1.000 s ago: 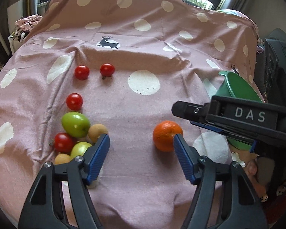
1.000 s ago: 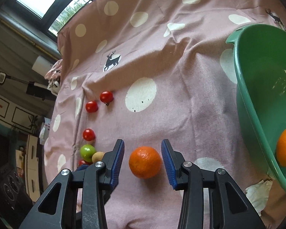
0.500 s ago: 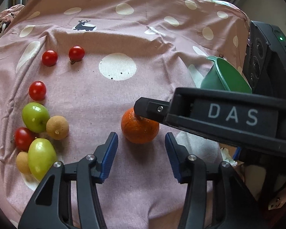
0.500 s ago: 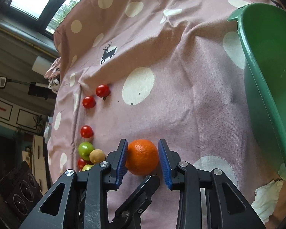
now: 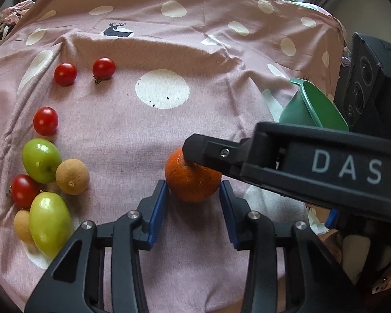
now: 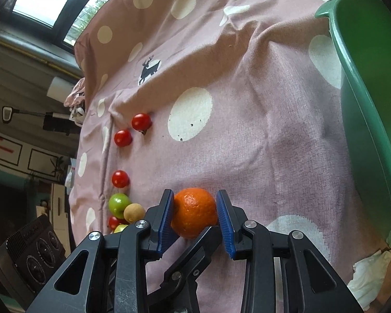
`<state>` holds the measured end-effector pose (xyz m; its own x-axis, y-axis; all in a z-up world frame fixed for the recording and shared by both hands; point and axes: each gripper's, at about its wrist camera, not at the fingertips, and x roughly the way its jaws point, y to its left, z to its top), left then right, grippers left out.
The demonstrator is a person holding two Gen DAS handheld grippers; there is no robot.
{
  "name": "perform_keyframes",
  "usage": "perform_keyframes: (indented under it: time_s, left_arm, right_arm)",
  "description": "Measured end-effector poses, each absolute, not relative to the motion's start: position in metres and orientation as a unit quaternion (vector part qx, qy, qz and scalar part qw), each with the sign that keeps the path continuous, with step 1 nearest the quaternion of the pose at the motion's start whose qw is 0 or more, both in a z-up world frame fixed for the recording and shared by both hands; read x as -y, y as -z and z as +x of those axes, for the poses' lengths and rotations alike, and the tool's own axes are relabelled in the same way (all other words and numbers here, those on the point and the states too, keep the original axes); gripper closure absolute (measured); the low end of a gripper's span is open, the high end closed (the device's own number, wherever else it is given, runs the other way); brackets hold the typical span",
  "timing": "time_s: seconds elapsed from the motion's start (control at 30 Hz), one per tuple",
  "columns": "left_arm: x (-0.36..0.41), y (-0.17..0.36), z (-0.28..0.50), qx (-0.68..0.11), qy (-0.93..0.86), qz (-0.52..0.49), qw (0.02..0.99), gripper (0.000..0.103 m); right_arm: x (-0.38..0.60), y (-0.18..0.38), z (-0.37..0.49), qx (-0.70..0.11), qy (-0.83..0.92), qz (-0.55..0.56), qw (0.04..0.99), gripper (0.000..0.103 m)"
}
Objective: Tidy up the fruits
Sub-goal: 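Lift the orange with the right gripper and carry it over the green bowl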
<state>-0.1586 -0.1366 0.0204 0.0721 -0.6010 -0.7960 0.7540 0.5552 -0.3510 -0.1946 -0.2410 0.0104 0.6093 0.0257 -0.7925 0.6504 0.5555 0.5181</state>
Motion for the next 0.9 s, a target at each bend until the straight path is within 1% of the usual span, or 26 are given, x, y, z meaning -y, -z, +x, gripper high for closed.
perform_keyframes:
  time_s: [0.17,0.53,0.9]
  left_arm:
    - [0.129,-0.033,-0.159,-0.480,0.469,0.065,0.739,0.063]
    - [0.111,-0.077,-0.171,-0.415,0.489,0.043,0.766,0.063]
    - [0.123,-0.106,-0.190,-0.377,0.517,0.048,0.767,0.063]
  right_arm:
    - [0.233,-0.022,-0.194,-0.389,0.198,0.407,0.802,0.066]
    - [0.206,-0.072,-0.202,-0.336,0.196,0.349,0.853,0.066]
    - [0.204,-0.103,-0.224,-0.291,0.211,0.326,0.874,0.066]
